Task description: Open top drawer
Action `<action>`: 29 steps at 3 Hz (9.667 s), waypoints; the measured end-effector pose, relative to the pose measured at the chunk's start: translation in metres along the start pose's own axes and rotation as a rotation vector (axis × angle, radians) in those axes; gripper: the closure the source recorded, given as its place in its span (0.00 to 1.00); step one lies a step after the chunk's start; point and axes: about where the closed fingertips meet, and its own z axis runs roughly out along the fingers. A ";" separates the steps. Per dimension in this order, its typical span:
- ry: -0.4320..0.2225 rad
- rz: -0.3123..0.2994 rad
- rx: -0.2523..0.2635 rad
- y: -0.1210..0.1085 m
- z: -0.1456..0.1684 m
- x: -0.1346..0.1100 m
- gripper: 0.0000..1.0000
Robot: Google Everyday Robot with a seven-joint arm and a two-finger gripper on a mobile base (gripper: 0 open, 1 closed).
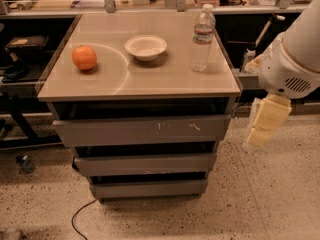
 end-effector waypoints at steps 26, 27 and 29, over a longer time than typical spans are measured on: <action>0.030 0.066 -0.214 0.062 0.277 -0.026 1.00; 0.042 0.093 -0.233 0.076 0.272 -0.023 1.00; 0.069 0.120 -0.248 0.097 0.264 -0.015 1.00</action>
Offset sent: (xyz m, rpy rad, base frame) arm 0.0210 0.0748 -0.1520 0.1355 0.0709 -0.0932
